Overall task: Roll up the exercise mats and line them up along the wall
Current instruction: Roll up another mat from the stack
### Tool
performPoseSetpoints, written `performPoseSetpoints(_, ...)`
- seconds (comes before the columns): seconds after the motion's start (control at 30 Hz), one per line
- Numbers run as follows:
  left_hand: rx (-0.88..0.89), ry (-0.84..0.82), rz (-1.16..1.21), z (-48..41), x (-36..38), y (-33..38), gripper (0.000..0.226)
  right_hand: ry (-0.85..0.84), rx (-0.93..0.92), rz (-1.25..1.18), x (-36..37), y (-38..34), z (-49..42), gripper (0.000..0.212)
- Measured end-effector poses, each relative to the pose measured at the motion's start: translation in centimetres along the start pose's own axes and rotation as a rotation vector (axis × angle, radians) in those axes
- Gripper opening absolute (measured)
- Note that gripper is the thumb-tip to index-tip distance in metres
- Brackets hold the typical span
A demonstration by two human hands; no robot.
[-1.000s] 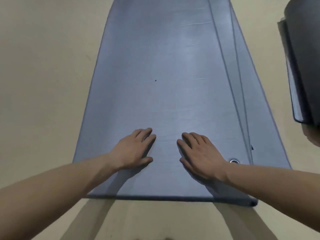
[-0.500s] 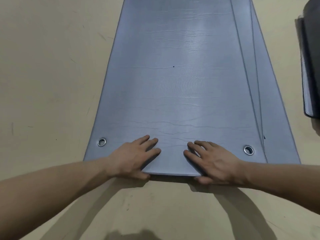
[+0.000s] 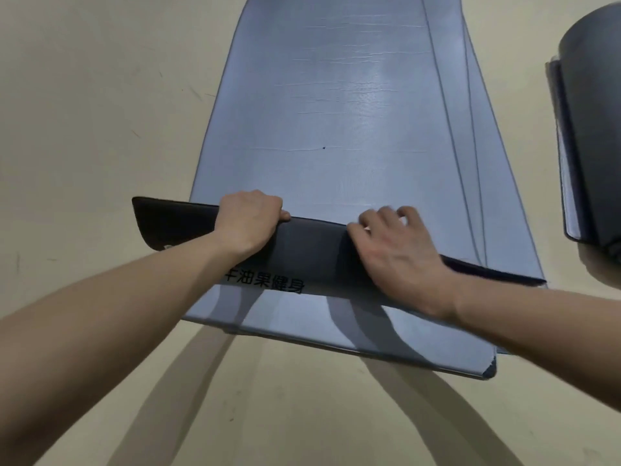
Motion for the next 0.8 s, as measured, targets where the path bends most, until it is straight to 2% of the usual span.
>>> performPoseSetpoints(0.13,-0.047,0.076,0.035,-0.2,1.6,0.4,0.041,-0.181,-0.070,0.024,4.6,-3.4,3.8,0.095)
performPoseSetpoints(0.2,-0.009,0.188,0.147,0.3,2.0,0.7,0.038,-0.217,-0.089,-0.020,6.3,-2.1,4.2,0.114)
performPoseSetpoints(0.27,0.101,0.332,0.299,1.7,2.1,0.7,0.033,-0.184,-0.131,-0.074,7.2,-0.4,2.8,0.115)
performPoseSetpoints(0.33,0.273,0.399,0.265,3.9,3.4,0.7,0.045,-0.212,-0.178,-0.130,7.7,1.0,0.9,0.114)
performPoseSetpoints(0.4,0.382,0.276,0.048,5.8,5.8,0.3,0.082,-0.261,-0.204,-0.204,8.0,1.6,-0.4,0.114)
performPoseSetpoints(0.47,0.347,0.117,-0.093,5.9,7.6,-0.8,0.113,-0.280,-0.192,-0.283,7.9,2.2,-0.9,0.109)
performPoseSetpoints(0.5,0.315,0.063,-0.112,5.2,8.0,-1.1,0.120,-0.286,-0.183,-0.300,8.0,2.4,-1.1,0.107)
performPoseSetpoints(0.57,0.282,0.024,-0.092,3.3,8.0,-0.8,0.120,-0.311,-0.150,-0.261,8.0,2.2,-1.2,0.107)
performPoseSetpoints(0.7,0.293,-0.077,-0.011,1.0,7.9,0.4,0.101,-0.316,0.016,-0.088,8.3,-0.5,-0.8,0.098)
performPoseSetpoints(0.8,0.253,-0.098,0.031,1.2,7.9,0.3,0.089,-0.278,0.036,-0.103,9.1,-0.7,-1.1,0.097)
Point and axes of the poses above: each hand's wrist, its own z-axis away from the middle knuckle, its own x-axis out of the palm, y = z × x, the point moved 5 cm from there along -z, towards the middle knuckle, and after that the axes turned 9 degrees about -x, right-handed, at the moved point
